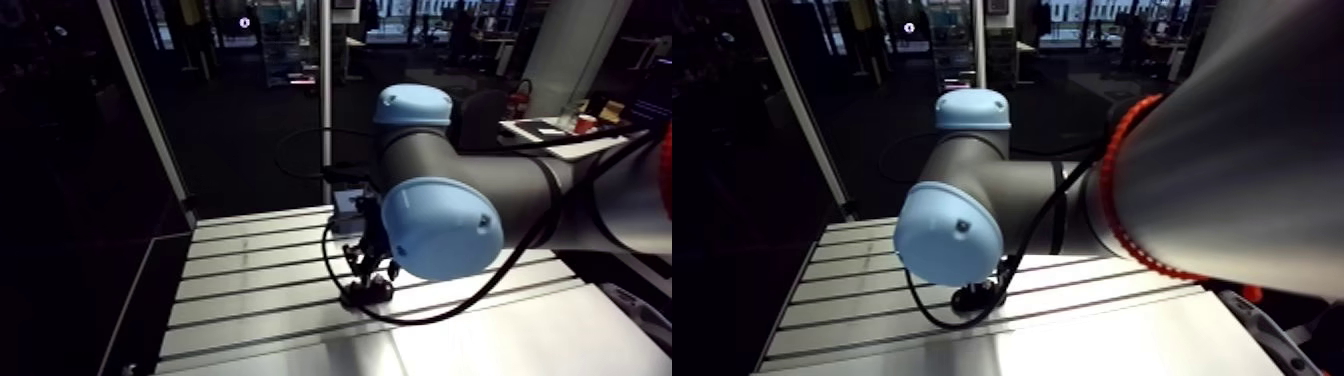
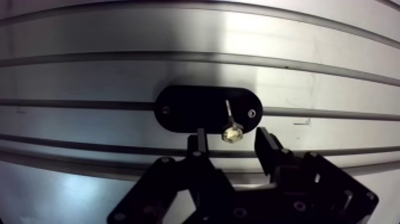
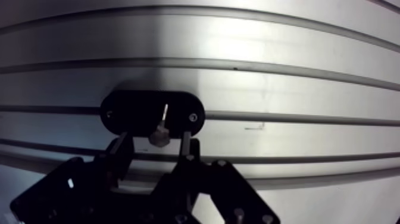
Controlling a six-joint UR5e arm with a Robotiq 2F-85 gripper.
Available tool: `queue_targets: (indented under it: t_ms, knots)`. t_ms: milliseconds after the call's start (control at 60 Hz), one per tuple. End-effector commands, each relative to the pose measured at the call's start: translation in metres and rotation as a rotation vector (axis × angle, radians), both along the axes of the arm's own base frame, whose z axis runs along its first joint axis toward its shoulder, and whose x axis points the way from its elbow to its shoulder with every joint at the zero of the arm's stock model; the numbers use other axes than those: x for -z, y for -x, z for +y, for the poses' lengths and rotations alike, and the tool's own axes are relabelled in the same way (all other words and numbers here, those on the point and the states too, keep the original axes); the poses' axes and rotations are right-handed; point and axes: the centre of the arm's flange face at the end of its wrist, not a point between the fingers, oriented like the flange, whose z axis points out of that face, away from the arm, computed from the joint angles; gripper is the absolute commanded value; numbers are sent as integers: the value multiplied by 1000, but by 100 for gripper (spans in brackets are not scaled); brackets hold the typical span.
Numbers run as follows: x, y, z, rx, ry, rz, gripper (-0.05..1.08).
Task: Pick up the M10 bolt and insert it into the hex recess until seated.
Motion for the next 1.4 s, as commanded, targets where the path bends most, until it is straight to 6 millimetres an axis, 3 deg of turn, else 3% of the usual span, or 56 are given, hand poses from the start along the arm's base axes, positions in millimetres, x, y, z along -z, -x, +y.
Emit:
queue_targets:
  t_ms: [17,367,1400]
  knots:
    - [1,0,0,0,1,-2,50]
    - [0,1,0,0,0,3,58]
    - [2,2,0,-3,-1,17,62]
